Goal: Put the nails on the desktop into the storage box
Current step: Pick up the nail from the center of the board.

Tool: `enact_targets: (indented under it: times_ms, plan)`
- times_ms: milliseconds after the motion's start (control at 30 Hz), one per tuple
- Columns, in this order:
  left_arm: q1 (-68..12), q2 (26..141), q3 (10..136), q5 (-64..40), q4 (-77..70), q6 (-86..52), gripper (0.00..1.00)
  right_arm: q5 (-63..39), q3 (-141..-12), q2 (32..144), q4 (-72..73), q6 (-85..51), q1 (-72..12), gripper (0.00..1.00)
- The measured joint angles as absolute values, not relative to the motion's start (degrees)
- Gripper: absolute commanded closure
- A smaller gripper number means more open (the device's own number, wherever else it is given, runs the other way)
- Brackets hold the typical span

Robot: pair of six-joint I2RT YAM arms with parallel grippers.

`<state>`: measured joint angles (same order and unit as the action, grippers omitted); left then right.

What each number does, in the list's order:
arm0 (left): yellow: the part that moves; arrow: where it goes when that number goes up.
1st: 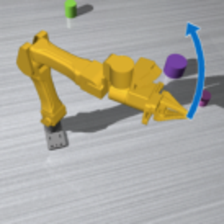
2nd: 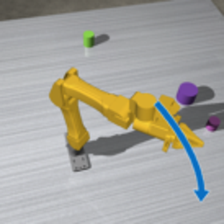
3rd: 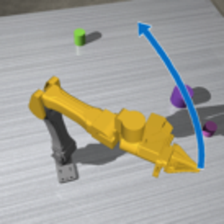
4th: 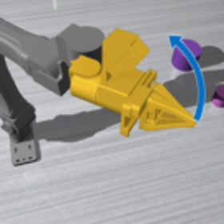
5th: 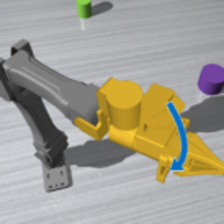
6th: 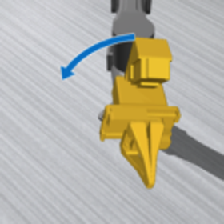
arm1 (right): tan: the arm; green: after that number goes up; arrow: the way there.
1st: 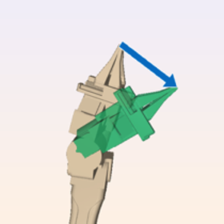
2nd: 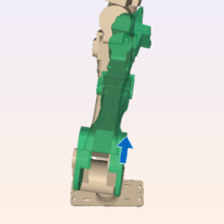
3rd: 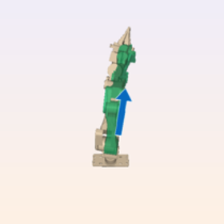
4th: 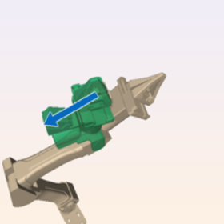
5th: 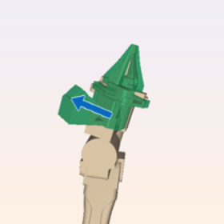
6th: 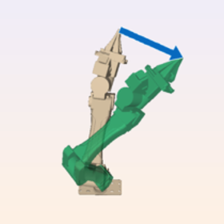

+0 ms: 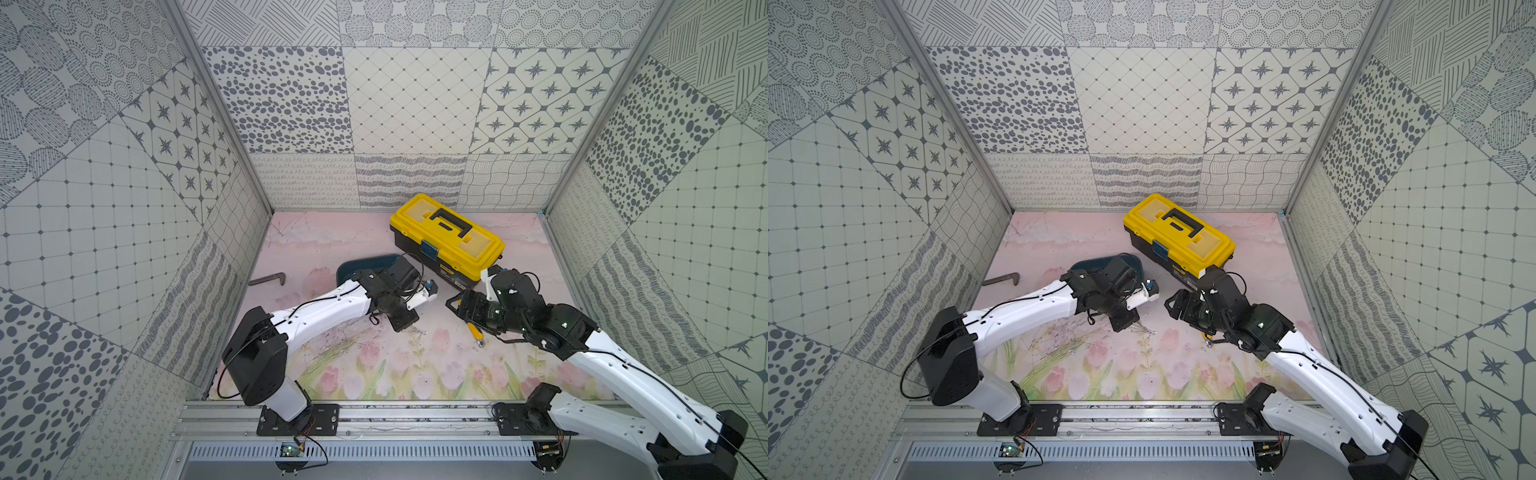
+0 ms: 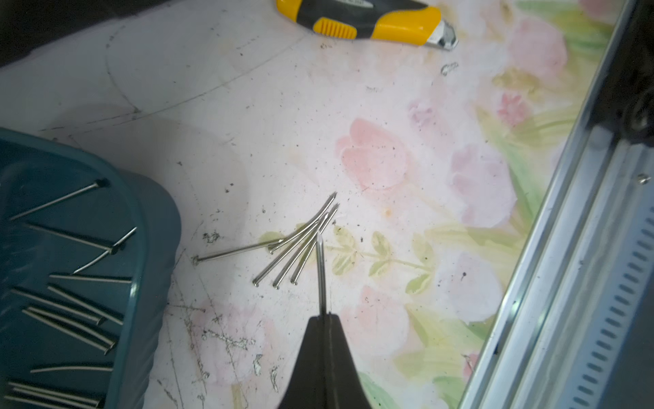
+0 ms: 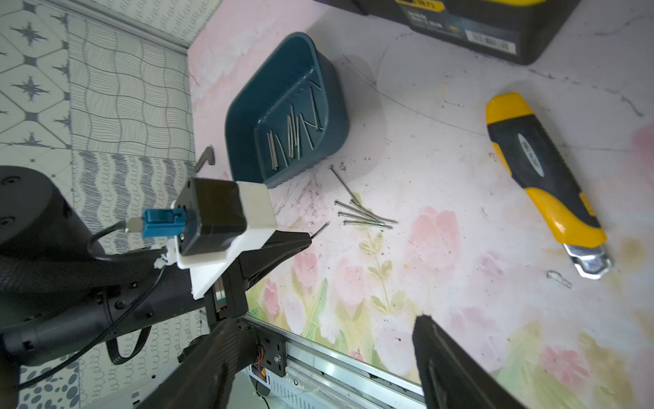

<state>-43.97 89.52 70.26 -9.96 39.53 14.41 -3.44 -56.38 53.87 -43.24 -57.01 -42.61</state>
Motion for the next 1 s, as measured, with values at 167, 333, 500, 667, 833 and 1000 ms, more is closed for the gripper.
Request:
enact_targets:
  times_ms: [167,333,500,667,833,1000]
  plan:
    - [-37.32,80.9,66.89,-16.38,37.28,2.28,1.0,-4.4,-58.87,54.28,-37.69,-51.83,-42.61,0.23]
    - [-33.56,73.03,60.42,-22.2,30.85,-10.5,1.0,-8.32,-61.1,58.83,-33.19,-50.15,-42.61,0.29]
    - [-32.08,67.75,55.77,-26.35,25.41,-20.4,1.0,-13.43,-64.38,66.37,-30.26,-50.04,-42.61,0.29]
    - [-30.83,63.99,52.73,-28.84,21.02,-27.75,1.0,-17.74,-64.84,70.83,-28.27,-50.81,-42.61,0.3]
    - [-30.52,61.91,51.48,-30.06,18.26,-32.32,1.0,-21.21,-64.86,74.83,-25.74,-52.56,-42.7,0.31]
    - [-30.44,61.36,51.13,-30.74,16.4,-35.14,1.0,-23.51,-65.49,77.73,-22.76,-54.7,-43.53,0.36]
